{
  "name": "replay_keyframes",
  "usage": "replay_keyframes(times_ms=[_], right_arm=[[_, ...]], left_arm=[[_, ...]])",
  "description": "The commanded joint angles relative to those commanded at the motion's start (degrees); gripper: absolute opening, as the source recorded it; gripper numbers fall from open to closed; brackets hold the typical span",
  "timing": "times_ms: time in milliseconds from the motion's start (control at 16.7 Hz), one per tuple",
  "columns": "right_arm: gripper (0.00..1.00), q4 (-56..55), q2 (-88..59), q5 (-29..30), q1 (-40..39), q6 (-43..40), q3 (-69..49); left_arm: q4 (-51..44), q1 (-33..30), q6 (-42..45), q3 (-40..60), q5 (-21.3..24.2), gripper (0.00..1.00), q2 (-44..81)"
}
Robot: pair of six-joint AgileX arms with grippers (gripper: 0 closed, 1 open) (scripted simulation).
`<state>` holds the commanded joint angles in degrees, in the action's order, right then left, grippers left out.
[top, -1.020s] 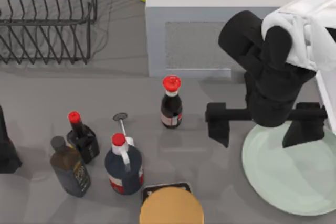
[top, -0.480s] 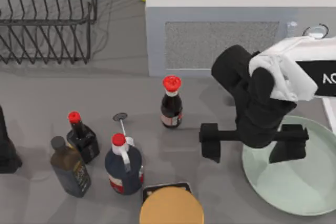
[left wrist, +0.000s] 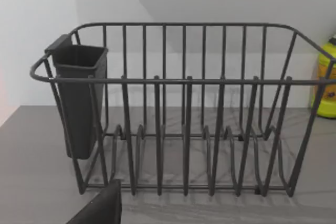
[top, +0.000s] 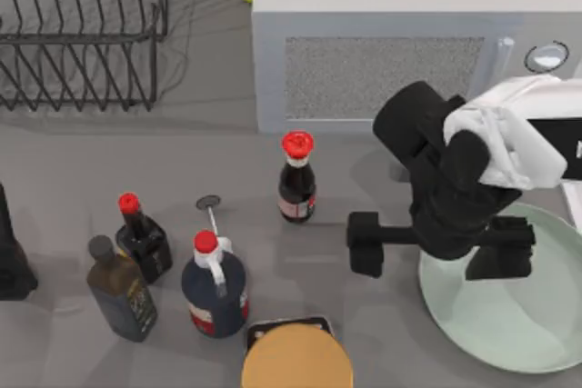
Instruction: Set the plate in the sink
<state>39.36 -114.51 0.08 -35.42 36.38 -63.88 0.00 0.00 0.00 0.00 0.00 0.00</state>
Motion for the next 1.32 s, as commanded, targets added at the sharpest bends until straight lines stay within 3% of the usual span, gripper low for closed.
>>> replay_keyframes(times_ms=[780, 1260, 1320], right_arm=[[0.02, 0.0, 0.0, 0.0, 0.0, 0.0, 0.0], [0.0, 0.0, 0.0, 0.0, 0.0, 0.0, 0.0], [0.0, 0.4, 5.92, 1.19, 0.93, -0.56, -0.32]], left_arm=[[0.0, 0.0, 0.0, 0.0, 0.0, 1.0, 0.0], [0.0, 0.0, 0.0, 0.0, 0.0, 1.0, 0.0], [0.0, 0.0, 0.0, 0.0, 0.0, 1.0, 0.0]])
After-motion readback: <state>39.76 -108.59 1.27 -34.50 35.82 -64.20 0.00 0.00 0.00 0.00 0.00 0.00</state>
